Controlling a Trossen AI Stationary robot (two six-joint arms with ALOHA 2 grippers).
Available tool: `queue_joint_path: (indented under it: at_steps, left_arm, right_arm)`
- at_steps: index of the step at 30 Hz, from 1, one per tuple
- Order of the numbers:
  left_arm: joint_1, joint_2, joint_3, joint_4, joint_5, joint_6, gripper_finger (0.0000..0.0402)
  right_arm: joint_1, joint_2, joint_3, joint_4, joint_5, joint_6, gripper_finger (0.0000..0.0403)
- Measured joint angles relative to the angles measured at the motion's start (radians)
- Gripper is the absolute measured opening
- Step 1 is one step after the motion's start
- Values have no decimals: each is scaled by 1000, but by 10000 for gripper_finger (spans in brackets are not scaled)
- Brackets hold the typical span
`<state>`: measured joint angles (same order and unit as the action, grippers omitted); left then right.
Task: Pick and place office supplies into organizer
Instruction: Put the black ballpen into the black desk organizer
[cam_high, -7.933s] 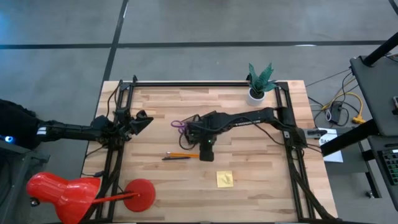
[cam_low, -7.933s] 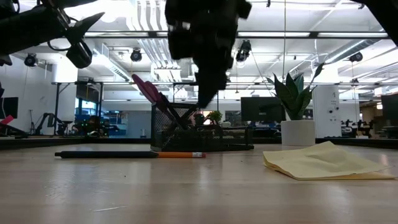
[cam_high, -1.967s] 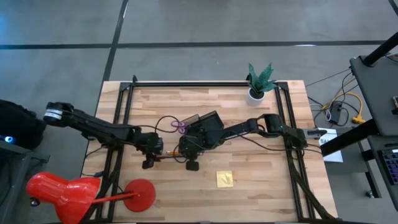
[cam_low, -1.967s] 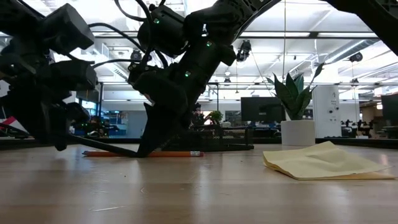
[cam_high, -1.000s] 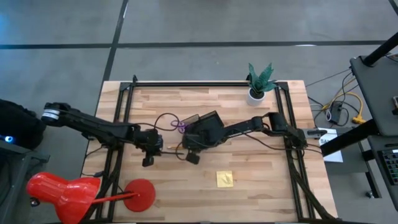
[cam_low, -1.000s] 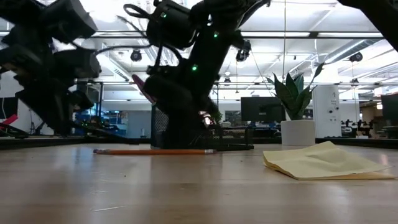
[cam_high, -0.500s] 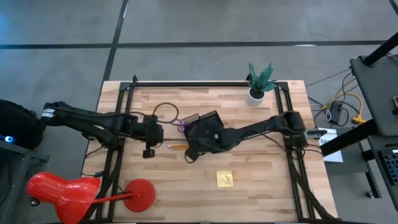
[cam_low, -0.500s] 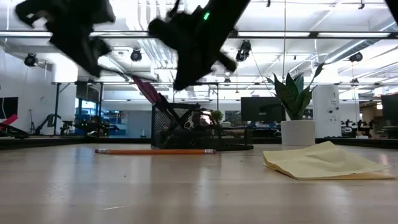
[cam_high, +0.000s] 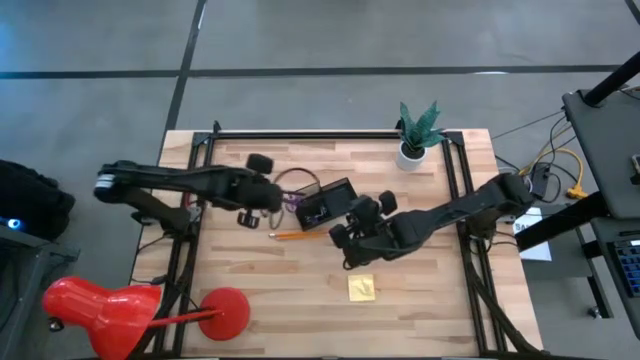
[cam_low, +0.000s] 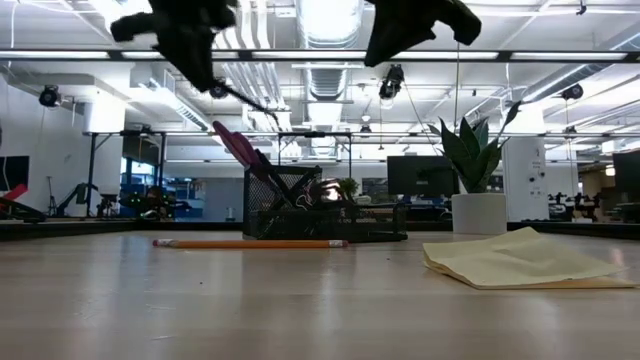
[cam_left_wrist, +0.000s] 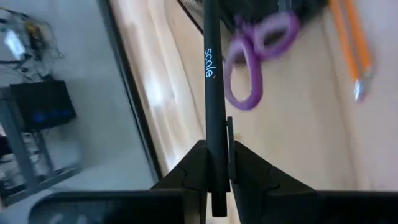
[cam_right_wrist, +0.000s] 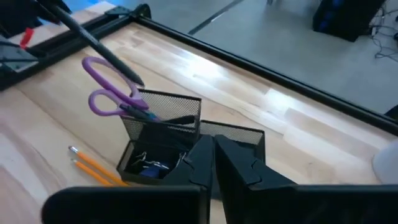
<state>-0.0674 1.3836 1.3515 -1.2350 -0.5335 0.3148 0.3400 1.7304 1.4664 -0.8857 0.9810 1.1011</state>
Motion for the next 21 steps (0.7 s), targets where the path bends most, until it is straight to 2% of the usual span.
queue_joint_path:
  at_steps: [4, 7, 11, 21]
  left_arm:
    - [47, 138, 91, -87, -9, 89, 31]
    - [73, 216, 147, -106, -48, 146, 31]
    - [102, 303, 198, -120, -52, 200, 31]
    - [120, 444, 230, -92, -25, 317, 31]
  right_arm:
    - [2, 0, -16, -3, -1, 54, 9]
    - [4, 4, -18, -1, -3, 77, 9]
    - [7, 4, -24, 1, -7, 78, 9]
    - [18, 4, -35, -26, -10, 78, 9]
